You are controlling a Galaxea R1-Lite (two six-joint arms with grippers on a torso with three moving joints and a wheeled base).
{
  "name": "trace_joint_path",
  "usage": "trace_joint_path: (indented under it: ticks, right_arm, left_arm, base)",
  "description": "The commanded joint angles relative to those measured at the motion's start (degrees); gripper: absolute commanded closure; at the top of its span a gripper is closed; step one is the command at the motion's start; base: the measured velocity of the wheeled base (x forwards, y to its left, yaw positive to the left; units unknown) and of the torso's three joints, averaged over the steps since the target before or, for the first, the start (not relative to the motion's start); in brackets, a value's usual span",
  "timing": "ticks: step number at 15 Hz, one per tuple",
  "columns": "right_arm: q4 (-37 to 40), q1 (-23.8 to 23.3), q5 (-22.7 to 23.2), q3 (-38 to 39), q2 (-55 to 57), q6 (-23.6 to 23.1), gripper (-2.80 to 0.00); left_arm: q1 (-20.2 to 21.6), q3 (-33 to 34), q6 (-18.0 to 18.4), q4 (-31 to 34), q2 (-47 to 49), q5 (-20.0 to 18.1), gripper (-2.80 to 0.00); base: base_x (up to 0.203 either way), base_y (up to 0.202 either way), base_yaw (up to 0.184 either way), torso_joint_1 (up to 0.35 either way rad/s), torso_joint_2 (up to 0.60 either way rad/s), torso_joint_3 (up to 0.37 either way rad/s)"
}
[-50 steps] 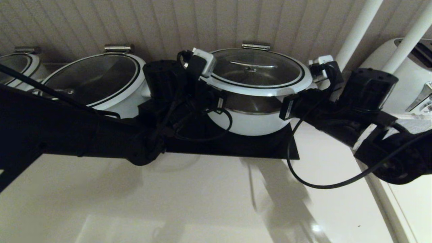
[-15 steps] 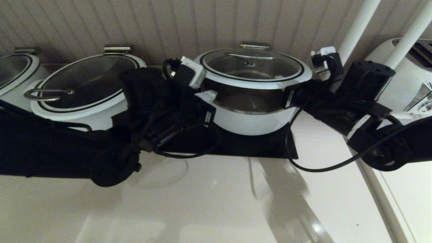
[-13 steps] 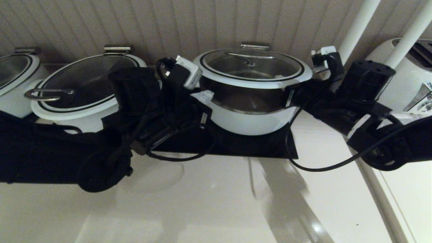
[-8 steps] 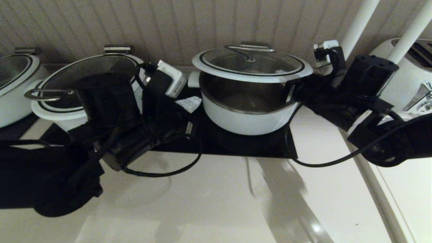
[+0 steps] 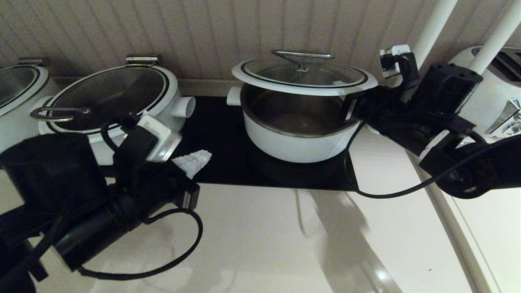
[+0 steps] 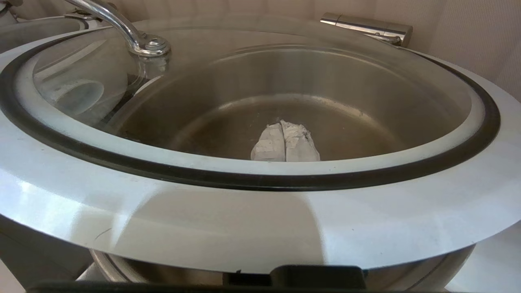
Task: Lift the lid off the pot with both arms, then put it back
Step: Open the pot lid completely
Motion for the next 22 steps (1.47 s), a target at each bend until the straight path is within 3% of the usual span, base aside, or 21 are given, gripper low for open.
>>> trace_joint_path:
  ticks: [1, 6, 11, 15, 18, 20, 22]
  right_arm:
    - [-0.34, 0.03, 0.04, -0.06, 0.11, -0.03, 0.0]
    - [-0.25, 0.03, 0.13, -0.94, 0.03, -0.03, 0.0]
    - [-0.34, 0.03, 0.04, -0.94, 0.03, -0.03, 0.0]
    - [-0.34, 0.03, 0.04, -0.89, -0.24, -0.03, 0.0]
    - [-0.34, 0.03, 0.04, -0.85, -0.33, -0.03, 0.0]
    - [-0.34, 0.03, 0.04, -0.94, -0.24, -0.03, 0.0]
    - [-0.42, 0.03, 0.04, -0.85, -0.24, -0.03, 0.0]
  left_arm:
    - [0.0, 5.98, -0.04, -0.31, -5.24, 0.04, 0.0]
    - [0.0, 18.24, -1.96, -0.23, -14.74, -1.1, 0.0]
    - [-0.02, 29.08, -6.37, 1.06, -24.86, -6.94, 0.0]
    - [-0.27, 29.14, -8.43, 17.11, -37.54, -9.44, 0.0]
    - [-0.49, 28.4, -9.04, 34.23, -55.26, -13.14, 0.0]
    - [-1.18, 26.18, -11.93, 47.73, -67.43, -14.31, 0.0]
    - [-1.92, 24.84, -15.83, 54.36, -76.14, -14.01, 0.0]
  base:
    - [0.0, 0.0, 0.0, 0.0, 0.0, 0.0]
    - [0.0, 0.0, 0.0, 0.0, 0.0, 0.0]
    - [0.0, 0.0, 0.0, 0.0, 0.0, 0.0]
    - [0.0, 0.0, 0.0, 0.0, 0.0, 0.0]
    - [0.0, 0.0, 0.0, 0.0, 0.0, 0.0]
    - [0.0, 0.0, 0.0, 0.0, 0.0, 0.0]
    - [0.0, 0.0, 0.0, 0.0, 0.0, 0.0]
